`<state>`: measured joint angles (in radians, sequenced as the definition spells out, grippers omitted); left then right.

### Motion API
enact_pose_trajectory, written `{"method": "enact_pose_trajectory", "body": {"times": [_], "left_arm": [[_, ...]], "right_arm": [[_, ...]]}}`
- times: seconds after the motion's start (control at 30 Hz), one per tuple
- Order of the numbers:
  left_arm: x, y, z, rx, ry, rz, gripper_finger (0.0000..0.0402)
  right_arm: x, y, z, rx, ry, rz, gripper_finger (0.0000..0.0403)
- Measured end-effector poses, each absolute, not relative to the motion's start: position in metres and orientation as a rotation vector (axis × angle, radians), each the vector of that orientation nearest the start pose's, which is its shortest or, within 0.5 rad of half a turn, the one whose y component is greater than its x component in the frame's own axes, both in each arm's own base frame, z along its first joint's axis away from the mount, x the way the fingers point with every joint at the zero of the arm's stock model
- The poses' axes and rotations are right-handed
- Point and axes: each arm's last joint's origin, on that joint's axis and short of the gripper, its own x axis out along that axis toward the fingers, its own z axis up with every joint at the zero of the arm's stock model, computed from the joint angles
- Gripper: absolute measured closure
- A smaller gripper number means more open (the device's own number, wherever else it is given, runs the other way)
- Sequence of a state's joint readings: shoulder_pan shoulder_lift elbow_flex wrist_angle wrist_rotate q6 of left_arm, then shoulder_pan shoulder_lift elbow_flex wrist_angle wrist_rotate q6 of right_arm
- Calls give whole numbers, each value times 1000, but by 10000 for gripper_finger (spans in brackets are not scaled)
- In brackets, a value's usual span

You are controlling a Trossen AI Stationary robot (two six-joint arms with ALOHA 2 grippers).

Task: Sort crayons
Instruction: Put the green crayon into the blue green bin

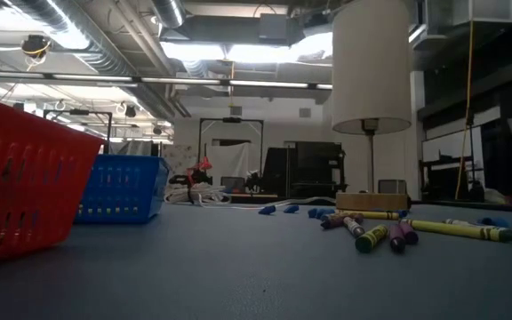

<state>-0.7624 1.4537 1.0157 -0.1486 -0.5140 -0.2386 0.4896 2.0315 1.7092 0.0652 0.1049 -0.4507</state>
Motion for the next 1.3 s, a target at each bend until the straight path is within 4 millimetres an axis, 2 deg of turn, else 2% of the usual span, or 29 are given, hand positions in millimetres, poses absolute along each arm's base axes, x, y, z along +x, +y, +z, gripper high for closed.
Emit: {"method": "enact_pose_trajectory", "body": {"times": [0.2,0.6,0.83,1.3], "left_arm": [[239,-207,268,110,452,-167,289],[240,-208,271,86,419,-164,289],[240,-208,272,87,420,-164,292],[240,-209,271,87,426,-178,375]], "right_arm": [[428,224,296,-514,142,423,379],[428,221,296,-534,169,282,379],[428,220,296,-534,169,277,379],[428,220,296,-536,174,275,379]]}}
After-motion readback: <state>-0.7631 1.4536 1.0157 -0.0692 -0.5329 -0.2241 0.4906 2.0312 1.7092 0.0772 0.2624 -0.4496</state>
